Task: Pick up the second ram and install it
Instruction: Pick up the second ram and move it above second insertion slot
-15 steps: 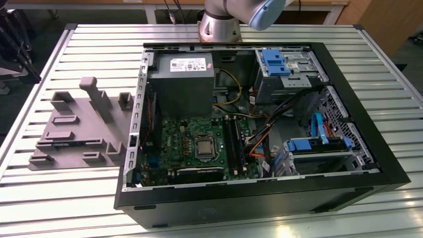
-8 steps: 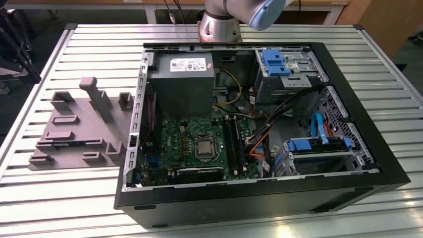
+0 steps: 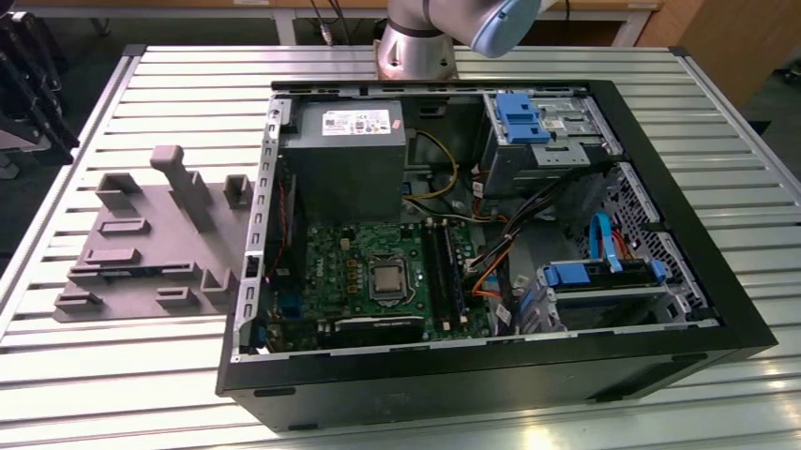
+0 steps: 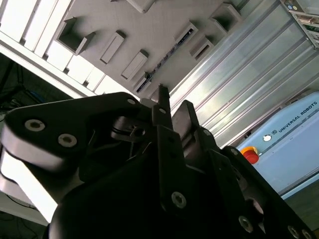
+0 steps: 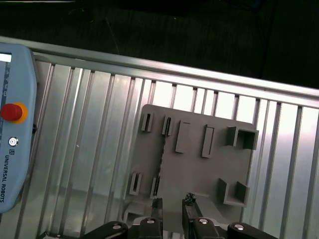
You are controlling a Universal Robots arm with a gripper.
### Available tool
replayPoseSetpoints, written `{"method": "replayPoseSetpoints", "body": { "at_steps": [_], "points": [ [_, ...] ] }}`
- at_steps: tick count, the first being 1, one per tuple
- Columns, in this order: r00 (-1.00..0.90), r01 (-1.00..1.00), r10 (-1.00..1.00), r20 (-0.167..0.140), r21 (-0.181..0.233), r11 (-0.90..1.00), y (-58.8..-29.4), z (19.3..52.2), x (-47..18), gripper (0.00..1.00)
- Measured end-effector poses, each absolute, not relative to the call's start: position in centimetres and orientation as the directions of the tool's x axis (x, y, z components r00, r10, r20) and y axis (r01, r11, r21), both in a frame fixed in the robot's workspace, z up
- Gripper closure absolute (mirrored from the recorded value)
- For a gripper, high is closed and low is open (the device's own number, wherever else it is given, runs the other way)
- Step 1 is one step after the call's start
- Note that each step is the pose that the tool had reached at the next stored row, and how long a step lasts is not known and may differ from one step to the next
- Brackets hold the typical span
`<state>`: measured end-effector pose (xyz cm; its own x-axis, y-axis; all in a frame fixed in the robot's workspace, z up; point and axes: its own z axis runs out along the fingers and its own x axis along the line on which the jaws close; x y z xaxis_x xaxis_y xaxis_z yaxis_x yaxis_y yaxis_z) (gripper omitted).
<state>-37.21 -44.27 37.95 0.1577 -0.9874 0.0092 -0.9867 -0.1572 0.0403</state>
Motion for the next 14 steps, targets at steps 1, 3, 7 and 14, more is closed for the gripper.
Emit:
{"method": "replayPoseSetpoints", "body": {
  "at_steps": [1,3,7,14],
  "points": [
    [0.158,-0.987,-0.987,0.009,0.040,-0.157,-44.27,37.95,-37.21,0.75],
    [0.158,-0.987,-0.987,0.009,0.040,-0.157,-44.27,37.95,-37.21,0.69],
    [0.158,-0.987,-0.987,0.009,0.040,-0.157,-44.27,37.95,-37.21,0.68],
    [0.156,-0.987,-0.988,0.009,0.040,-0.156,-44.28,37.82,-37.21,0.62]
  ]
}}
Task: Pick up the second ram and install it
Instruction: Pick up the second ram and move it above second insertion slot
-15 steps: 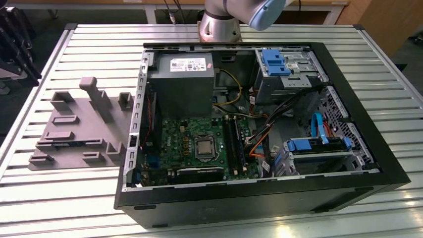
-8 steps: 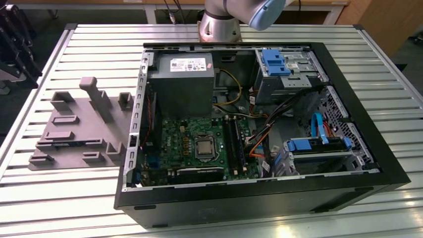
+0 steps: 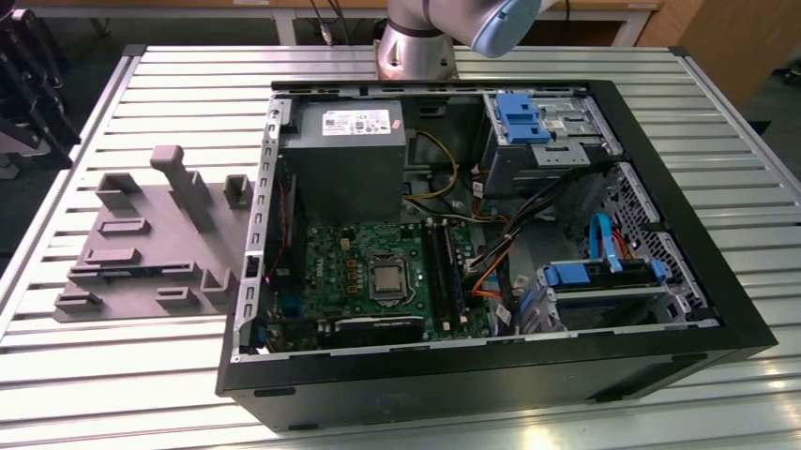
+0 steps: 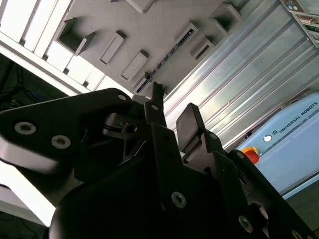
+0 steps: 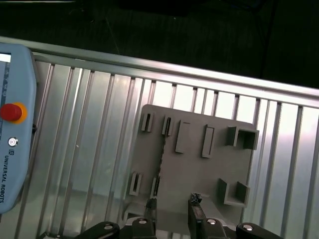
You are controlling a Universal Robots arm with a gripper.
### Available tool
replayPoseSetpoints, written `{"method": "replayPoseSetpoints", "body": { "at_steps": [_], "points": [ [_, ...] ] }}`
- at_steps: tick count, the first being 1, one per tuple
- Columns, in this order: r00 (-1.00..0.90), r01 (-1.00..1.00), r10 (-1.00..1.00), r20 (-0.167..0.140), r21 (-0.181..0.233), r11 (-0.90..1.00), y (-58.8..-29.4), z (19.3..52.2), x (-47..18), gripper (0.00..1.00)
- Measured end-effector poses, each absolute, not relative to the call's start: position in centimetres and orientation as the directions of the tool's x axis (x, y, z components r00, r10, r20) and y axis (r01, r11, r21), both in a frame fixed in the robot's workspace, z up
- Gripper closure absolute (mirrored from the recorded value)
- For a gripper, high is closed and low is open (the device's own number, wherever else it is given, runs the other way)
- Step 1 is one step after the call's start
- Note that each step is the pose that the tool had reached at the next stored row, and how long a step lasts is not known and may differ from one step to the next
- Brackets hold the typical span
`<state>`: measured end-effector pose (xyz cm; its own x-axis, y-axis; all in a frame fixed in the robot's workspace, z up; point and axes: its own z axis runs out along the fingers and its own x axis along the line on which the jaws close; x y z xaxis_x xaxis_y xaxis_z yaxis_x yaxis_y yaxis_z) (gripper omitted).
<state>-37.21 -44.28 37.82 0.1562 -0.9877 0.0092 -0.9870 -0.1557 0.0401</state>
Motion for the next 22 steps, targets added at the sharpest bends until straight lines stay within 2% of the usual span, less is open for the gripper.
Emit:
{"method": "replayPoseSetpoints", "body": {
  "at_steps": [22],
  "points": [
    [0.118,-0.992,-0.993,0.009,0.040,-0.117,-44.3,36.6,-37.3,0.62]
  ]
}}
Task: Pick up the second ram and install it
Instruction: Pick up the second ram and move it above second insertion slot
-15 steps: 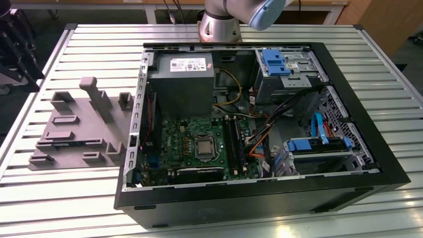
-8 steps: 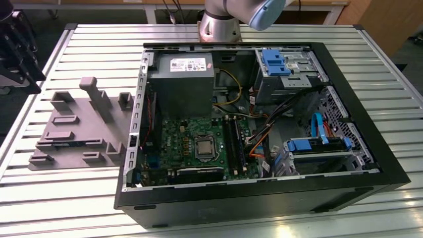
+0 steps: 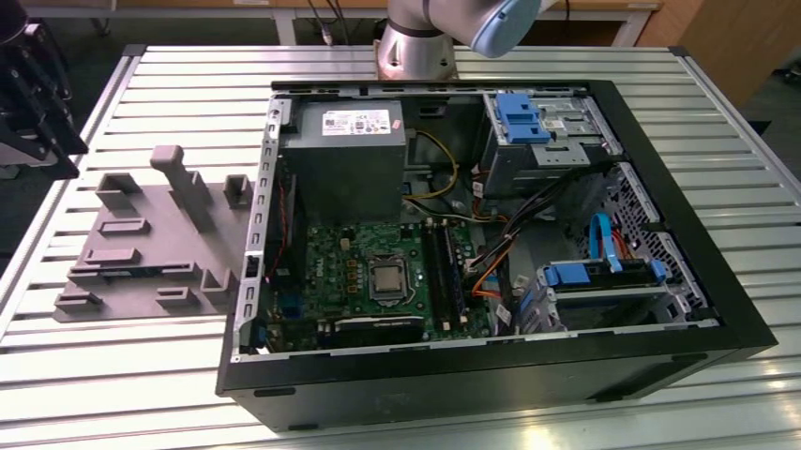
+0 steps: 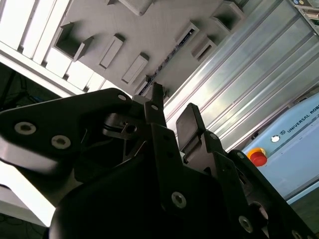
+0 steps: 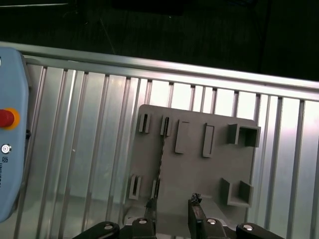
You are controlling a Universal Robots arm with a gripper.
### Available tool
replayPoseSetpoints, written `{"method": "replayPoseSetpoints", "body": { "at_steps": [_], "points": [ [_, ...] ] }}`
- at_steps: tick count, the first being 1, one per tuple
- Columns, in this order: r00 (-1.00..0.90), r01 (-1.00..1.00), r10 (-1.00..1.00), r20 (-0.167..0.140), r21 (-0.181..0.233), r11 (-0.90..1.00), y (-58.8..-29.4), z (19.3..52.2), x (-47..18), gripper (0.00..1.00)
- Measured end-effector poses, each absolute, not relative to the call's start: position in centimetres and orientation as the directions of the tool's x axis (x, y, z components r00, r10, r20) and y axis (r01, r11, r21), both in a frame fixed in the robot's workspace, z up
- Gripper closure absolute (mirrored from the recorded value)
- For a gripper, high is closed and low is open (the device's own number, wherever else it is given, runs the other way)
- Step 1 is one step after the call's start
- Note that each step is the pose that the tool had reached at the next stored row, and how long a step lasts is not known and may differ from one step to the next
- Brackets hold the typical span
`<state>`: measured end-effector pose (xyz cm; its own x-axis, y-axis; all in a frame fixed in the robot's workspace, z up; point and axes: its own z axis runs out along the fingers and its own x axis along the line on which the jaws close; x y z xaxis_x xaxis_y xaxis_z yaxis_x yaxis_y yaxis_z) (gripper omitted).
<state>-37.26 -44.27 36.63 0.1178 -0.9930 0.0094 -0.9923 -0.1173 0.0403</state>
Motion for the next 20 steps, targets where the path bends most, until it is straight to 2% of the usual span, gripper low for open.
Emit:
{"method": "replayPoseSetpoints", "body": {
  "at_steps": [20],
  "points": [
    [0.102,-0.994,-0.995,0.010,0.040,-0.102,-44.3,34.4,-37.3,0.62]
  ]
}}
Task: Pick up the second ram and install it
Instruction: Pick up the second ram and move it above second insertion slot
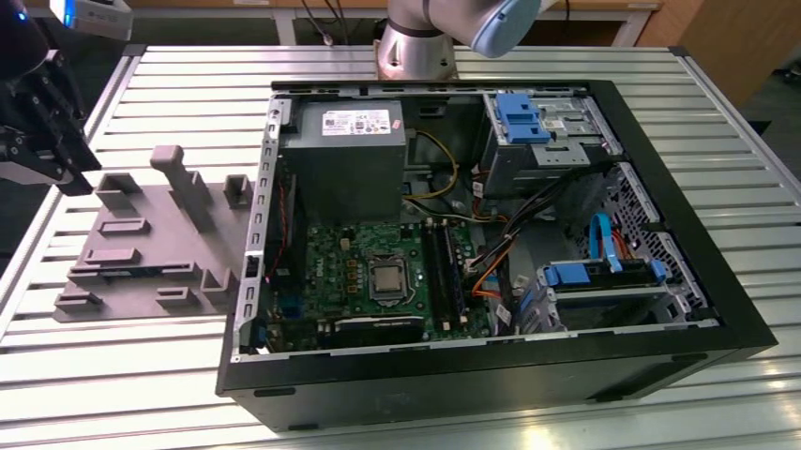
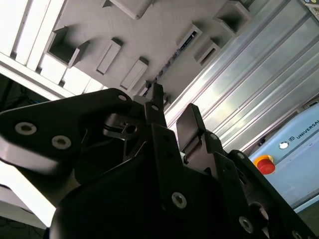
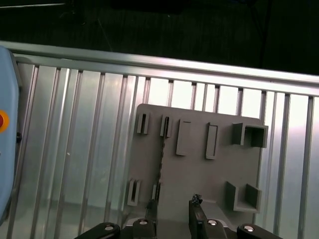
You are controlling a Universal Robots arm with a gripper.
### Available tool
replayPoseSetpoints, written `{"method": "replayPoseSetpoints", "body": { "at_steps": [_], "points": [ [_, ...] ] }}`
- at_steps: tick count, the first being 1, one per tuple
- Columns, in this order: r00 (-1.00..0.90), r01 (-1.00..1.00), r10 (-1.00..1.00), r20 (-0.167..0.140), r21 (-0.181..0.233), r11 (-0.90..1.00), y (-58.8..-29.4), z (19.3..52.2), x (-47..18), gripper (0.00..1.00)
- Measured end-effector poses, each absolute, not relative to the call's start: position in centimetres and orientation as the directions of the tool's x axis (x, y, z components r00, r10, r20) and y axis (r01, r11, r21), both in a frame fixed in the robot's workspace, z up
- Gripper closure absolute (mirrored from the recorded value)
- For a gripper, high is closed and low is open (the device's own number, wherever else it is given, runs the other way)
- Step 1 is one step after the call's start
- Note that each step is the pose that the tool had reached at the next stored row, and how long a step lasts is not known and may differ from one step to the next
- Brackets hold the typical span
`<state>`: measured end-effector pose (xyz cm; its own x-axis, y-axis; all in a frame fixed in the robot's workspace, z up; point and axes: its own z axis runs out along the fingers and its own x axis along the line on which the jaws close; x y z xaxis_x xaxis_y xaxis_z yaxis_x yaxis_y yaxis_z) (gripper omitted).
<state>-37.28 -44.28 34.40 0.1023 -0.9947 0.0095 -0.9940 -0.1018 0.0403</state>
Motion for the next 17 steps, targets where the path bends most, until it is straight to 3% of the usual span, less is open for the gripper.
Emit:
{"method": "replayPoseSetpoints", "body": {
  "at_steps": [17],
  "points": [
    [0.079,-0.997,-0.997,0.012,0.020,-0.079,-44.28,34.17,-37.32,0.62]
  ]
}}
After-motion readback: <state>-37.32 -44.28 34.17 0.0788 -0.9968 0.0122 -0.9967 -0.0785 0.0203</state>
